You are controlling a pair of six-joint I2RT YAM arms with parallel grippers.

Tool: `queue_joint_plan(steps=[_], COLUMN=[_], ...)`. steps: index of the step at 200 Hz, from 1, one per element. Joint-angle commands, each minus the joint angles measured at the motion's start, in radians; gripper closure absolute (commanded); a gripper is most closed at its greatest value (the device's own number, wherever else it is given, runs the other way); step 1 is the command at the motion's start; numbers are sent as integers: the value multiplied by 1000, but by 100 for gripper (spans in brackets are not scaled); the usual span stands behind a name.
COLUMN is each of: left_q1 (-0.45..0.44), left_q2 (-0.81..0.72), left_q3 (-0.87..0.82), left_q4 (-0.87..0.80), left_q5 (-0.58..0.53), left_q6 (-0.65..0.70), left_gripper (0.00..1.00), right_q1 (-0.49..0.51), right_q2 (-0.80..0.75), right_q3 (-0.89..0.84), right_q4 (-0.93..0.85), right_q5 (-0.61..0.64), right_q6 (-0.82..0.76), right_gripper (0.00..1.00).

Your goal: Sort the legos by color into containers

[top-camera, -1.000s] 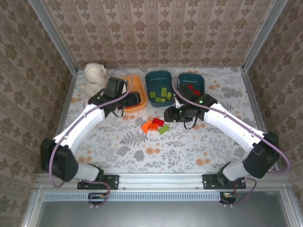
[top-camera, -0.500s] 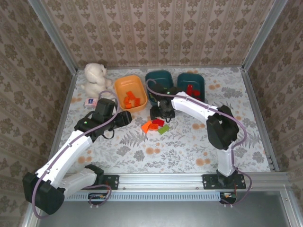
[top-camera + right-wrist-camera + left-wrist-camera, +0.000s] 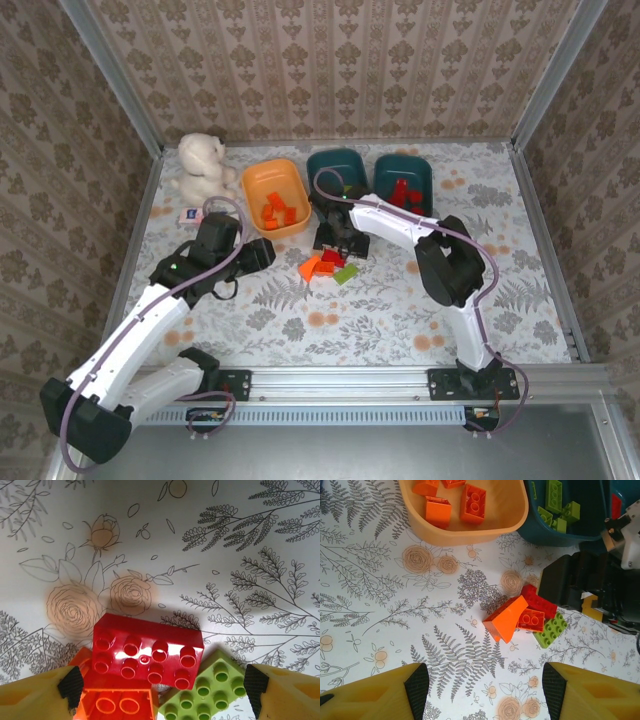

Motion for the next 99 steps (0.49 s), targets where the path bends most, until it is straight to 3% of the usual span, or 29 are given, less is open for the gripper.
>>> queue_joint_plan(steps=[1, 49, 99], left_q1=[-7, -7, -6], left_q2=[-17, -24, -25], left_q3=[14, 12, 17], left_q4=[-26, -34, -32], left_q5=[-15, -14, -16], left_q6=[-14, -4, -2], left_gripper=[35, 35, 36], right_q1=[7, 11, 10], right_q2=[49, 86, 127], right_q3=[54, 89, 91], right_q4=[-26, -20, -20], right_q5=[37, 27, 4], right_q6=[94, 113, 105], right_gripper=[13, 10, 17])
